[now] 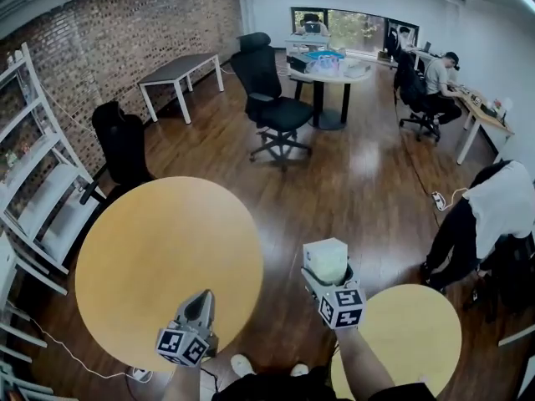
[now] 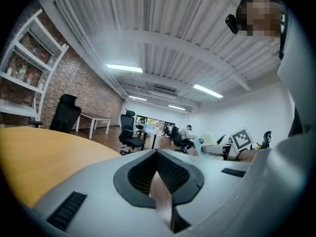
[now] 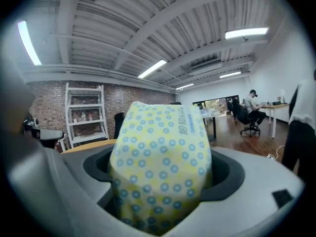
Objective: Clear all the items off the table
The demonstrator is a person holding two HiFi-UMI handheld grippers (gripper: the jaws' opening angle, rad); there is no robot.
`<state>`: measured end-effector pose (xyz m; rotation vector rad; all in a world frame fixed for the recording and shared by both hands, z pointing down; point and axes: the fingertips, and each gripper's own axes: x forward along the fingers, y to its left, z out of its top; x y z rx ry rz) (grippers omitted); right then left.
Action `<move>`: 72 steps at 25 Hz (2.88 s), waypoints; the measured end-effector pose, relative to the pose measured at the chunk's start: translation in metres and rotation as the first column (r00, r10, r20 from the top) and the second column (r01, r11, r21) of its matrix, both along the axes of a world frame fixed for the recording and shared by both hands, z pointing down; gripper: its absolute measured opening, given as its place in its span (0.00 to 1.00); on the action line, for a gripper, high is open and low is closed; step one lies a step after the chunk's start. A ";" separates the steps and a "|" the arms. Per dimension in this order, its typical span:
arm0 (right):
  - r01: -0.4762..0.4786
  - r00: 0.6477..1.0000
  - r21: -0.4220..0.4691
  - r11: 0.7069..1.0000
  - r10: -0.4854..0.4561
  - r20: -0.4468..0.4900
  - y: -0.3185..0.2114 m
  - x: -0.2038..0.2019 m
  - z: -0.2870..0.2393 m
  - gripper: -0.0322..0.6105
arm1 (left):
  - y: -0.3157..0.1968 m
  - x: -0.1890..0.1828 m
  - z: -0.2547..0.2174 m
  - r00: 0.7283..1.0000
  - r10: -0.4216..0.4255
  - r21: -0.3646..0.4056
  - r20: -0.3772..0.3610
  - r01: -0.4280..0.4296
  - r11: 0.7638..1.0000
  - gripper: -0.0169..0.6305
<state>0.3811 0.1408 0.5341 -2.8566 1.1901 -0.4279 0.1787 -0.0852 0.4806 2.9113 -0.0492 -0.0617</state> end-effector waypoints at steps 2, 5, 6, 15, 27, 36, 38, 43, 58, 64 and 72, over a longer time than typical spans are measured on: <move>0.068 0.998 -0.030 0.997 -0.069 -0.010 -0.035 -0.010 -0.001 0.83 | -0.030 -0.021 0.003 0.997 -0.073 -0.015 -0.002 0.073 0.997 0.01; 0.124 0.991 -0.074 0.990 -0.126 -0.034 -0.080 -0.017 -0.008 0.83 | -0.072 -0.049 0.007 0.989 -0.147 -0.021 -0.005 0.147 0.989 0.01; 0.134 0.990 -0.075 0.988 -0.137 -0.037 -0.095 -0.019 -0.011 0.83 | -0.086 -0.059 0.006 0.986 -0.166 -0.017 -0.011 0.165 0.986 0.01; 0.409 0.903 -0.102 0.907 -0.418 -0.098 -0.307 -0.103 -0.036 0.83 | -0.222 -0.198 -0.007 0.894 -0.438 -0.022 -0.091 0.438 0.899 0.01; 0.784 0.609 -0.103 0.613 -0.790 -0.068 -0.510 -0.295 -0.031 0.83 | -0.289 -0.417 0.006 0.585 -0.807 -0.059 -0.076 0.806 0.590 0.01; 0.884 0.451 -0.180 0.431 -0.889 0.082 -0.548 -0.389 0.045 0.83 | -0.268 -0.470 0.031 0.475 -0.880 -0.076 0.022 0.878 0.473 0.01; 0.890 0.434 -0.208 0.405 -0.894 0.116 -0.553 -0.395 0.062 0.84 | -0.266 -0.468 0.041 0.472 -0.880 -0.087 0.053 0.880 0.467 0.01; 0.901 0.396 -0.285 0.326 -0.886 0.240 -0.560 -0.404 0.118 0.84 | -0.261 -0.469 0.075 0.434 -0.893 -0.142 0.120 0.898 0.417 0.01; 0.860 0.355 -0.498 0.108 -0.828 0.434 -0.547 -0.426 0.227 0.86 | -0.225 -0.467 0.140 0.356 -0.892 -0.244 0.280 0.925 0.293 0.01; 0.851 0.367 -0.505 0.146 -0.852 0.373 -0.551 -0.428 0.223 0.90 | -0.216 -0.460 0.143 0.382 -0.879 -0.265 0.284 0.913 0.311 0.01; 0.909 0.281 -0.371 0.188 -0.935 0.217 -0.551 -0.447 0.142 0.98 | -0.238 -0.475 0.099 0.395 -0.903 -0.222 0.167 0.908 0.356 0.01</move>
